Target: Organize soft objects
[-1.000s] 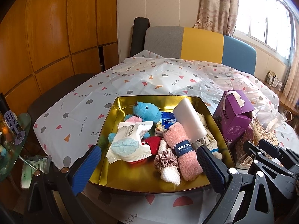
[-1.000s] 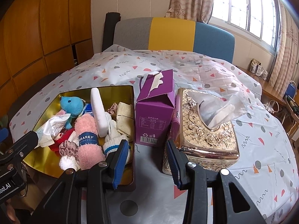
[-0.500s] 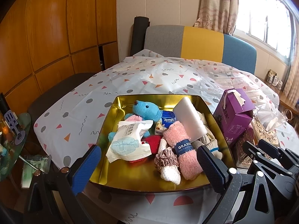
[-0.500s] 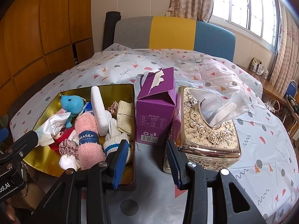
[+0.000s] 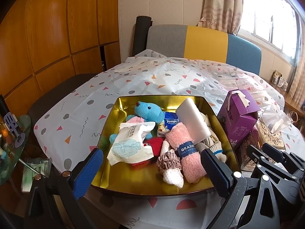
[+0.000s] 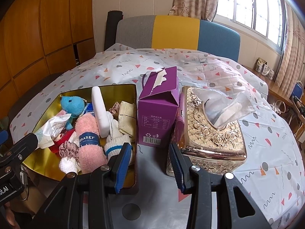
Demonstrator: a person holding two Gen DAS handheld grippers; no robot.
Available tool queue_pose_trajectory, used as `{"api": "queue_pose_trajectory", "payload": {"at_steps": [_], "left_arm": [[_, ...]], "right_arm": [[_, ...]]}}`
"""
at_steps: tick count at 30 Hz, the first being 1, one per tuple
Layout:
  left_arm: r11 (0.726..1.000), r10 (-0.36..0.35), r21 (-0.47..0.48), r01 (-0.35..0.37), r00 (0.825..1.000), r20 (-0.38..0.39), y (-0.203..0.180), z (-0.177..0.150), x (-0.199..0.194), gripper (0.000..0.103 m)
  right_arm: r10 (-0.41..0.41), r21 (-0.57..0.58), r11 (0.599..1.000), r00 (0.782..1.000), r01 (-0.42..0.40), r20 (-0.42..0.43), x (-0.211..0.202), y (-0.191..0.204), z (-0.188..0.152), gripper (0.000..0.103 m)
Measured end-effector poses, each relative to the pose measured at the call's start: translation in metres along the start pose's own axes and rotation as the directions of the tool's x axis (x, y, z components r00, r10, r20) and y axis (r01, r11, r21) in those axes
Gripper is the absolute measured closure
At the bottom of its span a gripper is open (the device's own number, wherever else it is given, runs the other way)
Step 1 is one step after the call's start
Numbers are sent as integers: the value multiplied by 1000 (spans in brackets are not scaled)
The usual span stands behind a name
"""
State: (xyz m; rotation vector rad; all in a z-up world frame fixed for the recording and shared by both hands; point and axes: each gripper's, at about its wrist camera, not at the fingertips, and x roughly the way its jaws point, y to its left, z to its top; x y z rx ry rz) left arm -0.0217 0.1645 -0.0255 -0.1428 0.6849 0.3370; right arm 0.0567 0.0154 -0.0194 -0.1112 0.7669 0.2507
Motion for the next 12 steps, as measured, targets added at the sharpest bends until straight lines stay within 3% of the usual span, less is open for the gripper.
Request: {"api": "queue_pose_trajectory", "payload": {"at_steps": [12], "left_arm": [[1000, -18, -12, 19, 1000, 4, 5, -1, 0, 2]], "right_arm": [[3, 10, 1000, 1000, -3, 13, -1, -2, -1, 61]]}}
